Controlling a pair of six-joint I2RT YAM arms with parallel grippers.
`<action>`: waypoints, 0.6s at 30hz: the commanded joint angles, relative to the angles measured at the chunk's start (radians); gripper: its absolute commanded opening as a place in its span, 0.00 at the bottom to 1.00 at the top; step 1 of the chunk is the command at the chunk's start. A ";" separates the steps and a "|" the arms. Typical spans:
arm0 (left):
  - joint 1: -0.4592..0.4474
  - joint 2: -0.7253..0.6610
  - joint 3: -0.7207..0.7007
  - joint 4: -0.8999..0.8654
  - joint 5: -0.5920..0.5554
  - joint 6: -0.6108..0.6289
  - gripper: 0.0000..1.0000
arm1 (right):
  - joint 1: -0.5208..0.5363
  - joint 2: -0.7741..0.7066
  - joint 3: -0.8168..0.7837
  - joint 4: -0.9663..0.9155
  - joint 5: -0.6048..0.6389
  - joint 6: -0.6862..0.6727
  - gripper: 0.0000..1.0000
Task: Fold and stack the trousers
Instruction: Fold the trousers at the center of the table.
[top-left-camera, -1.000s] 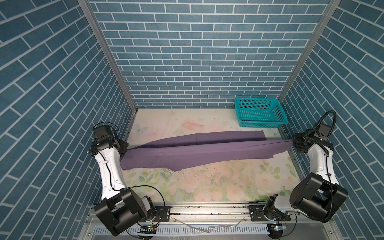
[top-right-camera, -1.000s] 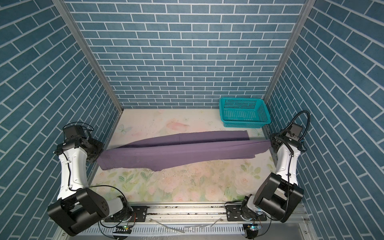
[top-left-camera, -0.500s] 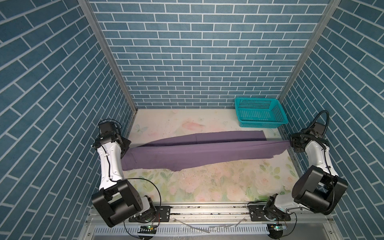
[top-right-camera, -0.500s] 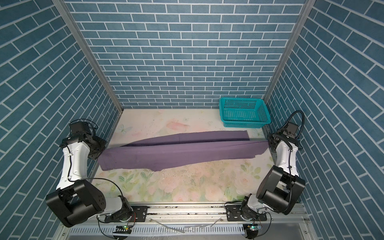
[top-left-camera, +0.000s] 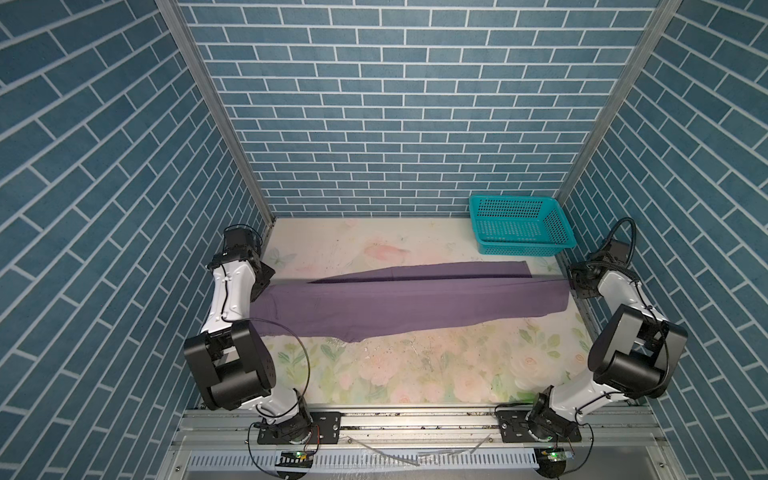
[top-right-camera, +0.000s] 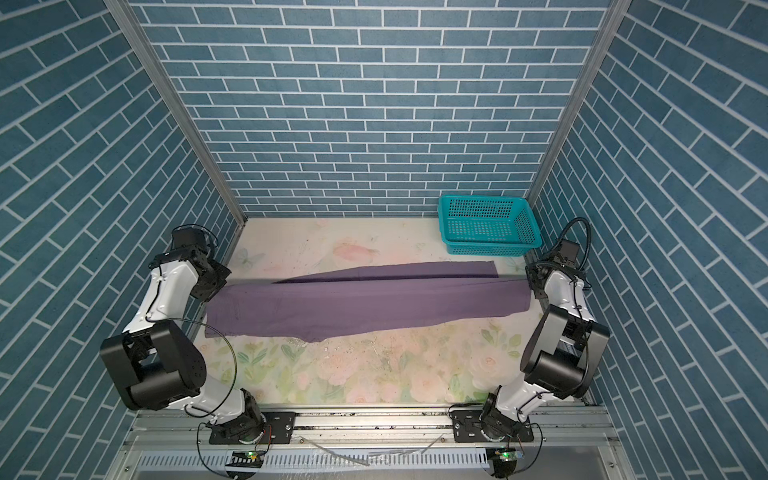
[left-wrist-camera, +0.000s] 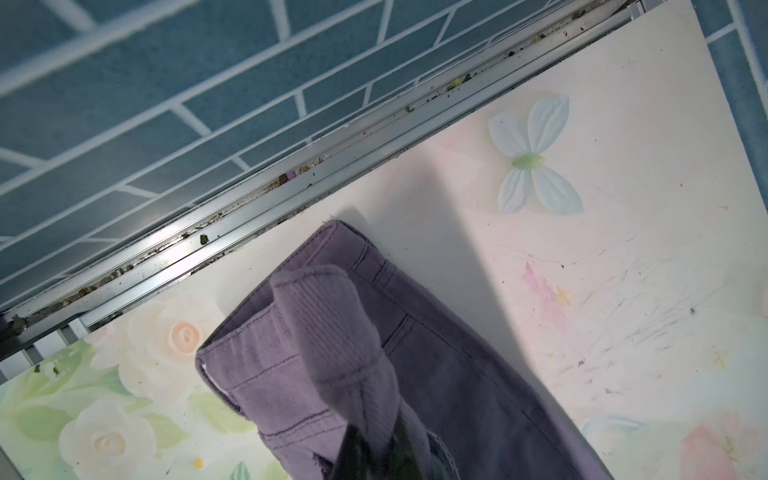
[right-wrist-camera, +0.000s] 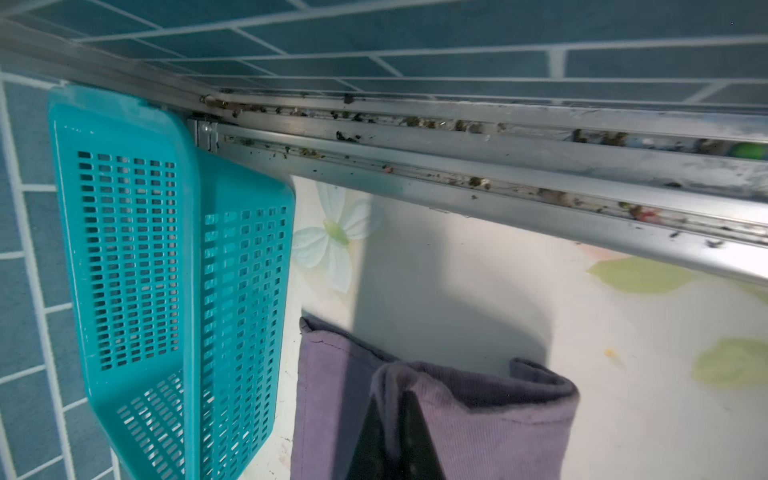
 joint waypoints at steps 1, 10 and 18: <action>0.017 0.049 0.051 0.098 -0.170 -0.005 0.00 | -0.007 0.061 0.101 0.175 0.172 -0.017 0.00; -0.011 0.194 0.101 0.129 -0.160 0.005 0.00 | 0.032 0.207 0.166 0.202 0.197 -0.020 0.00; -0.022 0.267 0.103 0.171 -0.149 0.004 0.00 | 0.060 0.284 0.182 0.223 0.198 -0.027 0.00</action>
